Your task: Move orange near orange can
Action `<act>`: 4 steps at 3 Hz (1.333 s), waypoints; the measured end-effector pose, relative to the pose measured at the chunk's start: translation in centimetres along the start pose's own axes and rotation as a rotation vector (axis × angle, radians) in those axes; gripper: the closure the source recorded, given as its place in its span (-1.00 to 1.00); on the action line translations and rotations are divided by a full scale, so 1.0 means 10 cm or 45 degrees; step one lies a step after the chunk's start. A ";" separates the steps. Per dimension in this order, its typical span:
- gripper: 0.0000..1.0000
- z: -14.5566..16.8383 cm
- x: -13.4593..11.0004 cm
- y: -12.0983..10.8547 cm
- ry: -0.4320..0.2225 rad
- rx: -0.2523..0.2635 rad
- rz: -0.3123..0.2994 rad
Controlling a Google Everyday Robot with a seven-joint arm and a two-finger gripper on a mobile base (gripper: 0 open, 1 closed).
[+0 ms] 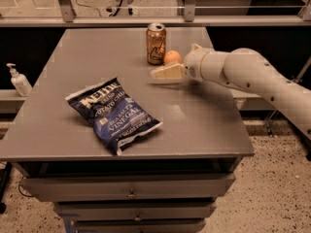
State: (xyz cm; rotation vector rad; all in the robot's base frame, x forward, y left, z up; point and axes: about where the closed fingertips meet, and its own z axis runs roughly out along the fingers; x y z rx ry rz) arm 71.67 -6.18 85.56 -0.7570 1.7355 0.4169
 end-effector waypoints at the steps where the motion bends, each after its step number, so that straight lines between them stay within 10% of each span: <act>1: -1.00 -0.20 -0.16 -0.03 -0.052 -0.005 -0.023; 4: -1.00 -1.41 -0.82 -0.12 -0.241 -0.055 -0.142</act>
Offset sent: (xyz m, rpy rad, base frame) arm -0.0750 -0.0793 0.1409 0.0321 -0.2466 0.0757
